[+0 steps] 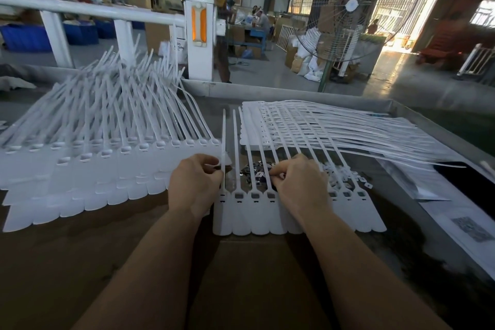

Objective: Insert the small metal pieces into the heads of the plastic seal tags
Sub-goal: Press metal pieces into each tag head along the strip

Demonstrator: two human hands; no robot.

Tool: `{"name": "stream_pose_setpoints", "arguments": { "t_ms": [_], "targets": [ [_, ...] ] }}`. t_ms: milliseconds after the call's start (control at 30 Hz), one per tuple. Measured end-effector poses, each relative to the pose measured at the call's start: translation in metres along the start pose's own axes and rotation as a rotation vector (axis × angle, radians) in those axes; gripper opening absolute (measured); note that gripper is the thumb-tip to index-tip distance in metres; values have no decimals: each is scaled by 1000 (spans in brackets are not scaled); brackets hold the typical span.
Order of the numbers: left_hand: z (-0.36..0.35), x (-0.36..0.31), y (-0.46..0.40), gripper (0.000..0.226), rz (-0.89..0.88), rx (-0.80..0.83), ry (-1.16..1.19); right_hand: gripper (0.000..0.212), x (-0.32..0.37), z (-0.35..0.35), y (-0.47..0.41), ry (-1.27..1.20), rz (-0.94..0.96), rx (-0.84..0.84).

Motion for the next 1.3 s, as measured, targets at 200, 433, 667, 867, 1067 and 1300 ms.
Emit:
{"name": "stream_pose_setpoints", "arguments": {
  "t_ms": [200,433,667,867,1067,1300],
  "targets": [
    [-2,-1,-1,26,-11,1,-16,20,-2,5,2,-109,-16,-82],
    [-1,0,-1,26,-6,0,-10,21,22,-3,1,-7,119,-21],
    [-2,2,-1,25,-3,3,-19,19,27,-10,2,17,119,-4],
    [-2,3,-1,24,-7,8,-17,17,31,-7,6,3,162,-58],
    [-1,2,-1,23,-1,3,-16,10,35,14,13,-163,221,-213],
    [-2,2,-1,24,9,5,-9,8,19,9,9,-450,125,-79]
  ]
}}
Point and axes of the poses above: each hand's wrist, its own y-axis away from the middle knuckle, its own z-axis out of the back of the hand, x = y × z, the point moved 9 cm from there along -y, towards the middle knuckle, and after that the axes turned 7 degrees about y, right-handed, at the moved point
